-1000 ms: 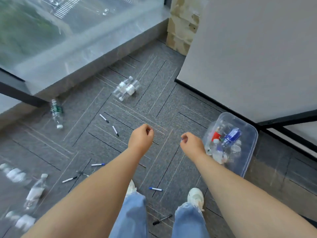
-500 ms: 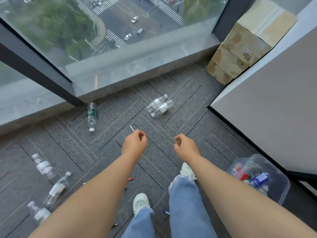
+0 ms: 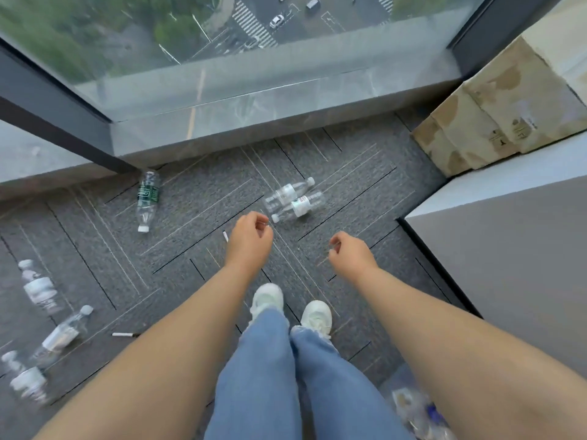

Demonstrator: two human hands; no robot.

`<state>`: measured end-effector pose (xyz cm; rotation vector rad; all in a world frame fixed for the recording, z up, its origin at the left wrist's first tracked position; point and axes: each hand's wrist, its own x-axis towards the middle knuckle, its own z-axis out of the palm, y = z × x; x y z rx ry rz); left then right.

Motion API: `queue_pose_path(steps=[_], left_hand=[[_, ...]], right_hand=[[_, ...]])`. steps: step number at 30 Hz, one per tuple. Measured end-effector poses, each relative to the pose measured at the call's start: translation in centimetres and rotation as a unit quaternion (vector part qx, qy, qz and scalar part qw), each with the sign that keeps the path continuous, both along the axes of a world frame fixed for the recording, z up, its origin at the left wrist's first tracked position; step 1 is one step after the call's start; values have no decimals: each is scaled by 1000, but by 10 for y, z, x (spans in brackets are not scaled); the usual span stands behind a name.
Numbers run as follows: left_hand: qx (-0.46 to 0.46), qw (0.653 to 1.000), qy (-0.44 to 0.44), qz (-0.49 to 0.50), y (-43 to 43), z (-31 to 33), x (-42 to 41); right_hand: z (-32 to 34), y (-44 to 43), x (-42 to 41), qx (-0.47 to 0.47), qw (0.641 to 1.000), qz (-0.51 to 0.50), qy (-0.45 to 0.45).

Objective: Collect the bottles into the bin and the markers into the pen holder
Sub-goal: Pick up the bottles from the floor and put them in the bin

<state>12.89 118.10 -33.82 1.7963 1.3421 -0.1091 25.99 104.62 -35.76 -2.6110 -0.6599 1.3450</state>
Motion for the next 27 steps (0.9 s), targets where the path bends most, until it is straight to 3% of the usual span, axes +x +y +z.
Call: queue_pose_path(steps=[9, 13, 17, 23, 27], left_hand=[[50, 998, 30, -35, 63, -184, 70], [121, 986, 24, -115, 110, -254, 100], [208, 946, 60, -241, 161, -303, 121], [237, 901, 97, -350, 169, -349, 141], [207, 904, 101, -361, 156, -371, 140]], right_hand=[[-187, 65, 57, 38, 999, 31, -10], [-283, 92, 79, 28, 987, 140, -73], [-355, 122, 97, 5, 941, 300, -155], [-409, 126, 91, -40, 908, 380, -174], [-414, 120, 91, -37, 910, 376, -171]])
